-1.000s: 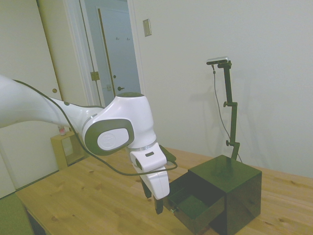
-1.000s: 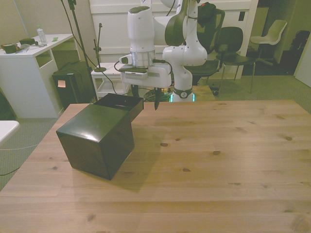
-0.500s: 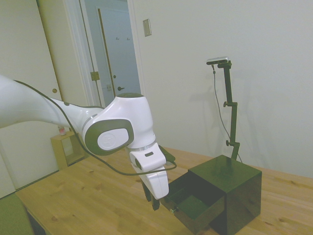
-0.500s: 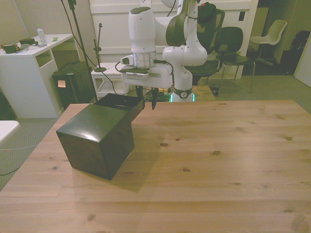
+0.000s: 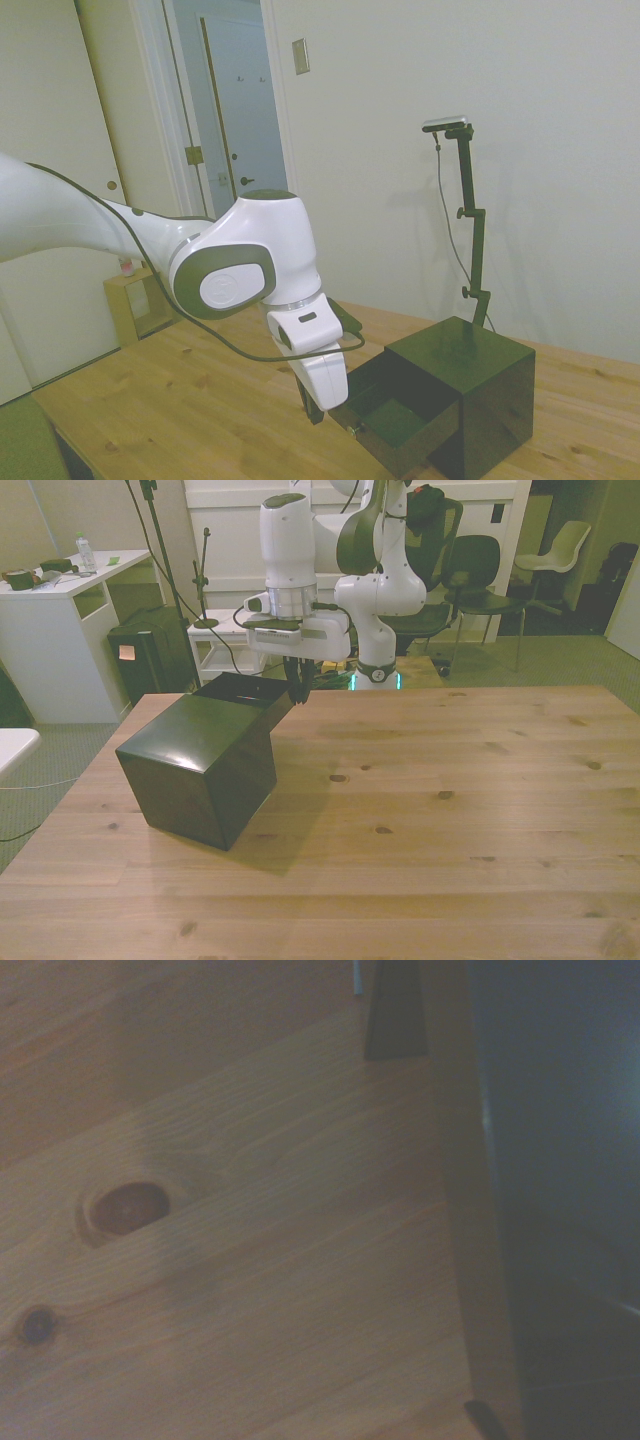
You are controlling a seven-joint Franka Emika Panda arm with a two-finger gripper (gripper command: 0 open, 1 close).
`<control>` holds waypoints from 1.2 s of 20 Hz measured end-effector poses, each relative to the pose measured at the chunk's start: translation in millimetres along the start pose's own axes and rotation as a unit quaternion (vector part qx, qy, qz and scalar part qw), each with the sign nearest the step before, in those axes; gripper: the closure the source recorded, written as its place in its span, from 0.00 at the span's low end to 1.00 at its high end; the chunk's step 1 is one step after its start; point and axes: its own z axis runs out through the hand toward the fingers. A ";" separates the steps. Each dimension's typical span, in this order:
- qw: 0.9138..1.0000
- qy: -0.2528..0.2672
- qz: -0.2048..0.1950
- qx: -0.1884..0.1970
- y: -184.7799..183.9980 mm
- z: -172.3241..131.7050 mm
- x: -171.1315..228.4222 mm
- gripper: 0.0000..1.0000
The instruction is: Close the top drawer
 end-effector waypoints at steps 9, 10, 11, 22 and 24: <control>1.000 0.004 0.021 0.006 0.9 -18.6 30.5 1.00; 1.000 0.004 0.023 0.006 0.6 -20.9 34.1 1.00; 1.000 0.005 0.025 0.006 -0.4 -22.8 37.4 1.00; 0.999 0.010 0.040 0.010 -6.2 -36.0 75.2 1.00; 0.999 0.010 0.040 0.010 -9.3 -35.6 78.1 1.00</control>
